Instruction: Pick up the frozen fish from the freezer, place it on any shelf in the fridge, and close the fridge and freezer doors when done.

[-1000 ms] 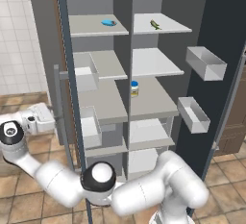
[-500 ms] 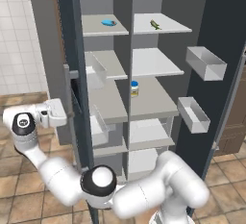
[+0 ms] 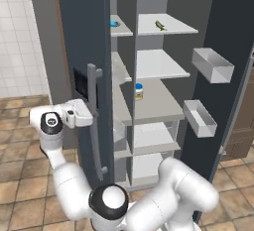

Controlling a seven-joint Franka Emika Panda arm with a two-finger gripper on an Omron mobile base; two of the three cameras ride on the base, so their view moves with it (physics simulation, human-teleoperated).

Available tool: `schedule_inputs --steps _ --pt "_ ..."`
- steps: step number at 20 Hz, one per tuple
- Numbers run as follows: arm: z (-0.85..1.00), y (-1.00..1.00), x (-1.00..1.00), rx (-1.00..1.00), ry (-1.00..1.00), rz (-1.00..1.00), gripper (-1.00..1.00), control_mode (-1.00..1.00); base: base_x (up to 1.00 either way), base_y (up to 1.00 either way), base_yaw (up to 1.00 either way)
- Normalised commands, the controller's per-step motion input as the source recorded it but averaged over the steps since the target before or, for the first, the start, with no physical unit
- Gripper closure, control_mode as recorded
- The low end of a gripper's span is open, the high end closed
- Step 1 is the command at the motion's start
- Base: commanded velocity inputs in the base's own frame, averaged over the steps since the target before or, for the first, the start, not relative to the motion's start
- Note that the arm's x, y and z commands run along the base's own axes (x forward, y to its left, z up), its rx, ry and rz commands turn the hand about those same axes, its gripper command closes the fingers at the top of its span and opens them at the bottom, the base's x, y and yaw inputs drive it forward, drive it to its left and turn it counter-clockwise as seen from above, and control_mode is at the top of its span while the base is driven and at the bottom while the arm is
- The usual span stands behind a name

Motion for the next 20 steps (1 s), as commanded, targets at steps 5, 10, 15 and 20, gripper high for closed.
schedule_inputs --steps 5,10,15,20 --pt "0.00 -0.70 0.42 0.00 0.00 0.13 -1.00 -1.00 0.00 0.00 0.00" --pt "0.00 -0.36 0.53 0.00 0.00 0.15 -1.00 -1.00 0.00 0.00 0.00" --pt "0.00 -0.18 0.45 0.00 0.00 0.13 -1.00 -1.00 0.00 0.00 0.00" --pt "0.00 -0.22 0.44 0.00 0.00 0.12 -1.00 -1.00 0.00 0.00 0.00"
